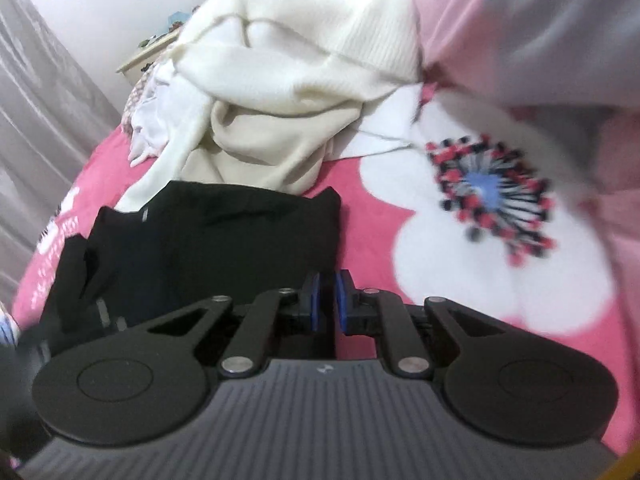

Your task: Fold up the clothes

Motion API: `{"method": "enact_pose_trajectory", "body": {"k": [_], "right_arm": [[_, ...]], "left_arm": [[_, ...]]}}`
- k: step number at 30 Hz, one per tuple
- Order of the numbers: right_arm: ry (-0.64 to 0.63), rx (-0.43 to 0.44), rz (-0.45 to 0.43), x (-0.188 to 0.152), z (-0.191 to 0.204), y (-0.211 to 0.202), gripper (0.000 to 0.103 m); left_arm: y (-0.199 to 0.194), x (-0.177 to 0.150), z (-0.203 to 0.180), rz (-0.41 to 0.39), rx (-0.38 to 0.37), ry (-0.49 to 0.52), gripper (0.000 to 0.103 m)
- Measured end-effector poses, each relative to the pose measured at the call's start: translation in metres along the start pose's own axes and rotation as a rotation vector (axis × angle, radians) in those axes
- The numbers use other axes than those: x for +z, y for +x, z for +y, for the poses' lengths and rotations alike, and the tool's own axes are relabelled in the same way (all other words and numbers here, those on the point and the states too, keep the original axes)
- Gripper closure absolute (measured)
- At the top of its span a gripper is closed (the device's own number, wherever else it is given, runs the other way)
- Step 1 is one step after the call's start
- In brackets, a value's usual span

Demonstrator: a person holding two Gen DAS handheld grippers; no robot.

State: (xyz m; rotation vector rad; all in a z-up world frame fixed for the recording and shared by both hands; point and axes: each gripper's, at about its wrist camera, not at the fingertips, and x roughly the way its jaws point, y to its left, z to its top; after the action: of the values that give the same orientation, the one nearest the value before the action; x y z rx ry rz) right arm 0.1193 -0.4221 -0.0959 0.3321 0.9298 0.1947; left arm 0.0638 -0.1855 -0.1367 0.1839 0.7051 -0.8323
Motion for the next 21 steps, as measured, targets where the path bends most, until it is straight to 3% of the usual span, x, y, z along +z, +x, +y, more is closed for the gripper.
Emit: {"method": "enact_pose_trajectory", "body": {"k": [4,9,13,15,18,19,21], "right_arm": [[-0.048,-0.012,0.034,0.009,0.001,0.043,0.097],[-0.006,-0.052,-0.125,0.021,-0.005,0.021,0.091],[-0.039,0.081,-0.038,0.020,0.004,0.023,0.091],[-0.061,0.041,0.017,0.018,0.006,0.043,0.095],[0.046,-0.103,-0.071,0.022,-0.015,0.041,0.096],[0.075,-0.116,-0.095,0.022,-0.020,0.028,0.091],[0.075,-0.096,-0.101,0.018,-0.024,0.003,0.091]], "left_arm": [[0.005,-0.015,-0.008,0.008,0.009,0.020,0.070],[0.005,-0.014,-0.004,0.014,-0.011,0.014,0.070],[0.004,-0.020,-0.006,0.000,-0.005,0.044,0.069],[0.003,-0.022,-0.006,-0.008,-0.005,0.036,0.069],[-0.006,-0.023,-0.001,-0.022,-0.006,0.034,0.067],[-0.011,-0.022,0.003,-0.034,-0.007,0.026,0.066],[-0.022,-0.020,0.010,-0.068,-0.001,0.017,0.064]]}}
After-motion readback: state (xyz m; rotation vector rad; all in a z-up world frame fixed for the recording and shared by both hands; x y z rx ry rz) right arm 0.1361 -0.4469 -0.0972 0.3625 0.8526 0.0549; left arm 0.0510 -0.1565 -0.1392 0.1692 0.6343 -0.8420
